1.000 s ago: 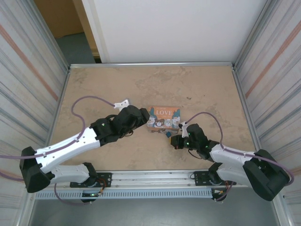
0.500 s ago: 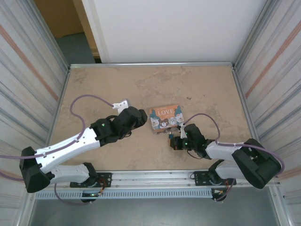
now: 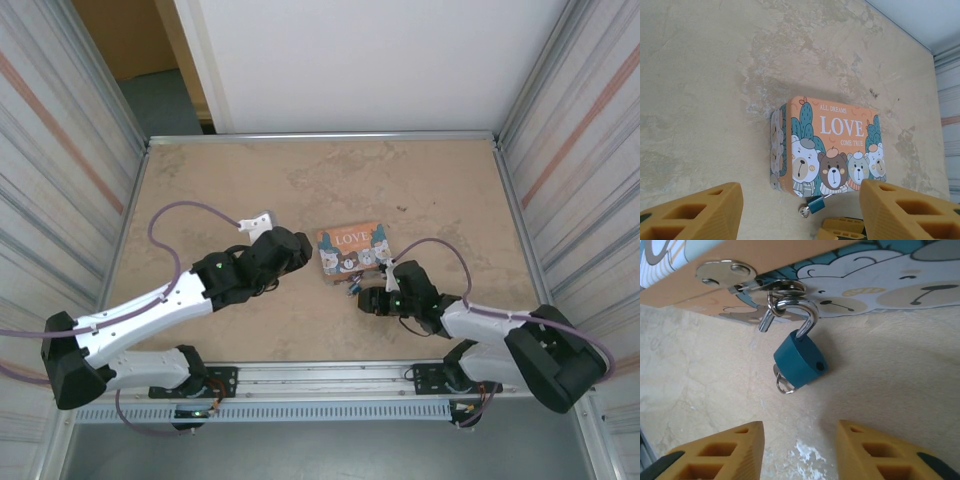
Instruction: Unlock a padlock with a key
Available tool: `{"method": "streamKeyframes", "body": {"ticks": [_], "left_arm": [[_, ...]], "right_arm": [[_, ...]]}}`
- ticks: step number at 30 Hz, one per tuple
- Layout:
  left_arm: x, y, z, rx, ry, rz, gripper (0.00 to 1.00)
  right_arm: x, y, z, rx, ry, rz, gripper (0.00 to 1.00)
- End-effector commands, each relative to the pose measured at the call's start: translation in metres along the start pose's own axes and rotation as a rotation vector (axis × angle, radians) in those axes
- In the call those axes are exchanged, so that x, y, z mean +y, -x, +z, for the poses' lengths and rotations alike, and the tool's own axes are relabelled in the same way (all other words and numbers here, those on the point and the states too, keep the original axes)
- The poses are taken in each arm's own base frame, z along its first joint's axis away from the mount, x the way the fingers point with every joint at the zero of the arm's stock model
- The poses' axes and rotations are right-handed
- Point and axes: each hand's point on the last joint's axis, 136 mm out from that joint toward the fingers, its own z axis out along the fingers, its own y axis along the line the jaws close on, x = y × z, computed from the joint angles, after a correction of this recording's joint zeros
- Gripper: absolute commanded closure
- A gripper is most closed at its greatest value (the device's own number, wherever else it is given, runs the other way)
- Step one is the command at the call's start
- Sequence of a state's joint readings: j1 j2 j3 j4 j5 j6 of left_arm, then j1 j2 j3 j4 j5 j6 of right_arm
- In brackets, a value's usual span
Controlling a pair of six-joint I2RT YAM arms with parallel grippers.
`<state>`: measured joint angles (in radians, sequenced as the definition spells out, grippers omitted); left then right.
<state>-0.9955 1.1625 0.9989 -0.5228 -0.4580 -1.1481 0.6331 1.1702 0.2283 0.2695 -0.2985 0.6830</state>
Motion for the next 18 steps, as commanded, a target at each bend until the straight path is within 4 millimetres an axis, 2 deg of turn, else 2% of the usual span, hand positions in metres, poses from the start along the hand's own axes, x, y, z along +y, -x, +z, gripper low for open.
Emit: {"method": "streamKeyframes", "body": {"ticks": [1, 6, 10, 15, 18], "left_arm": [[0.011, 0.006, -0.007, -0.041, 0.027, 0.012, 0.37], [0.016, 0.004, -0.006, -0.042, 0.031, 0.016, 0.37], [0.019, 0.002, -0.004, -0.043, 0.02, 0.02, 0.36], [0.024, -0.004, 0.002, -0.029, 0.005, 0.033, 0.31], [0.024, -0.01, 0.009, 0.013, -0.038, 0.019, 0.31]], "right_arm": [[-0.018, -0.003, -0.009, 0.005, -0.094, -0.003, 0.53], [-0.015, 0.005, -0.022, -0.02, -0.102, -0.032, 0.39], [-0.008, 0.019, -0.033, -0.064, -0.086, -0.05, 0.29], [-0.005, 0.037, -0.044, -0.124, -0.068, -0.037, 0.23], [-0.006, 0.045, -0.048, -0.149, -0.067, -0.025, 0.12]]}}
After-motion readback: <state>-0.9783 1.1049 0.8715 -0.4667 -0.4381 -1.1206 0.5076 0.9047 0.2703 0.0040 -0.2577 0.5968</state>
